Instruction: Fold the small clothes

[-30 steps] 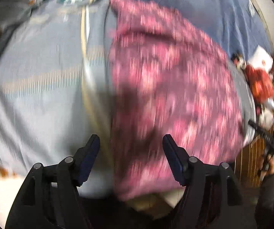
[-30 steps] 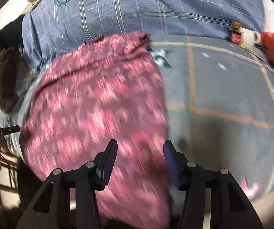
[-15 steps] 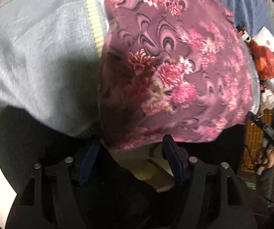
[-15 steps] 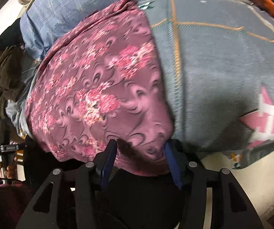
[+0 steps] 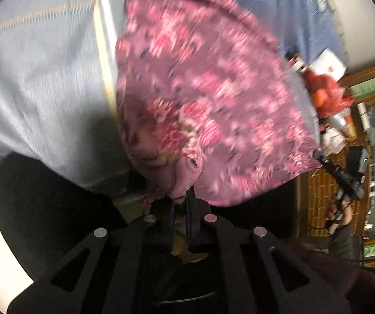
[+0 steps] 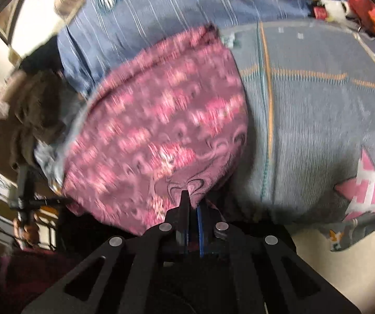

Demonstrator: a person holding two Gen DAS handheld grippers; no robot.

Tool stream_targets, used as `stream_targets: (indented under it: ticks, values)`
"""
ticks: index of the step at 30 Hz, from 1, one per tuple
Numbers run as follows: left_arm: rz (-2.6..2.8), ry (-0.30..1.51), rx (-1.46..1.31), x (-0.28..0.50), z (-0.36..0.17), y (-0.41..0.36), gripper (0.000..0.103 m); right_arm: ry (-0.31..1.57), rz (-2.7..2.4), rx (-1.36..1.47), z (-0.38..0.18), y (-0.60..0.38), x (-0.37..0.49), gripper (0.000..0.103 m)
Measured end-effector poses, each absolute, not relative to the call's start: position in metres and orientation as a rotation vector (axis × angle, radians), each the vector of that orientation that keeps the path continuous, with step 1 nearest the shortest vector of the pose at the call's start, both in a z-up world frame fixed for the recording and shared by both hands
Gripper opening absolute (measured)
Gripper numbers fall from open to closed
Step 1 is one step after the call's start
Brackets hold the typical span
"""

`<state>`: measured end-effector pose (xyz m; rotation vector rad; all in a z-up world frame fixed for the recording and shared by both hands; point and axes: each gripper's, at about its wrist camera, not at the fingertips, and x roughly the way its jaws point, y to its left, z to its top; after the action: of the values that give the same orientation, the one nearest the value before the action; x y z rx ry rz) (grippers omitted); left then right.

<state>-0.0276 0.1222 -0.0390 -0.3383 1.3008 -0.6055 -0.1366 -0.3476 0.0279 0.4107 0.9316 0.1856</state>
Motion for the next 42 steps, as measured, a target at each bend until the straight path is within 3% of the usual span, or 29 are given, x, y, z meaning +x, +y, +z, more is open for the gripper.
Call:
stream_targets:
  ticks: [5,10,13,14,15,17,18,19,20,21,30,42]
  values:
    - [-0.657,1.263,-0.408,-0.018,-0.029,0.128,0.004,0.921,0.181,0.435,0.031,-0.352,-0.131,0.004]
    - [-0.658,1.322,-0.387,-0.016,-0.052,0.118,0.005,0.987,0.172,0.477,0.008,-0.36,-0.127,0.004]
    - [-0.655,1.351,-0.367,-0.014,-0.063,0.114,0.026,1.012,0.176,0.504,0.001,-0.361,-0.124,0.009]
    - [-0.649,1.36,-0.362,-0.015,-0.065,0.115,0.041,1.017,0.169,0.504,-0.001,-0.362,-0.123,0.009]
    - [-0.639,1.368,-0.359,-0.015,-0.068,0.115,0.047,1.025,0.165,0.51,-0.004,-0.362,-0.122,0.009]
    - [-0.634,1.38,-0.362,-0.015,-0.073,0.114,0.047,1.037,0.165,0.521,-0.008,-0.364,-0.121,0.009]
    - [-0.638,1.383,-0.367,-0.014,-0.074,0.113,0.042,1.045,0.161,0.519,-0.011,-0.365,-0.12,0.01]
    - [-0.654,1.382,-0.375,-0.014,-0.075,0.111,0.032,1.054,0.161,0.517,-0.013,-0.364,-0.119,0.009]
    - [-0.678,1.391,-0.376,-0.015,-0.073,0.108,0.01,1.063,0.164,0.507,-0.015,-0.363,-0.119,0.008]
    - [-0.702,1.394,-0.368,-0.017,-0.07,0.107,0.005,1.068,0.165,0.49,-0.015,-0.361,-0.119,0.005]
    - [-0.85,1.182,-0.425,-0.016,0.005,0.12,0.005,0.873,0.27,0.59,0.04,-0.363,-0.117,0.004]
    - [-0.692,1.033,-0.66,0.12,0.043,0.151,0.005,0.634,0.354,0.702,0.097,-0.366,-0.009,0.004]
